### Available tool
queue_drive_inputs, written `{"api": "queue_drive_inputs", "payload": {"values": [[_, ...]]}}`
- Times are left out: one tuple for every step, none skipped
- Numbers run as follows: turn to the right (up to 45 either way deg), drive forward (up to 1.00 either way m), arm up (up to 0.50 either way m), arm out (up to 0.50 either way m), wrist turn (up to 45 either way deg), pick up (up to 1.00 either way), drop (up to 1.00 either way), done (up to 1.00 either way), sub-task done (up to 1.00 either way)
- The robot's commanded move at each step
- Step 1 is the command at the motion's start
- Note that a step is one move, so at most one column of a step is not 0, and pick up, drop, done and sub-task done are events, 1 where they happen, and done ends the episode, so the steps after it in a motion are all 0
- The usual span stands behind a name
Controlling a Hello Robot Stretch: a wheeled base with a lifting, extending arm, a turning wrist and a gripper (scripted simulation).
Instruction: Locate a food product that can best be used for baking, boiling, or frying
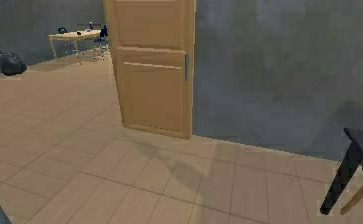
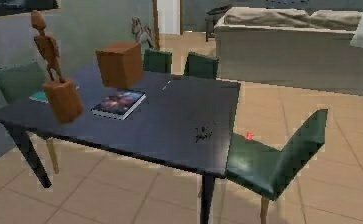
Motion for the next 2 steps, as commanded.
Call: {"api": "queue_drive_inputs", "payload": {"values": [[6.0, 0.00, 0.00, 0.00, 0.0, 0.00, 0.00, 0.00, 0.00], [0.0, 0.70, 0.00, 0.00, 0.0, 0.00, 0.00, 0.00, 0.00]]}}
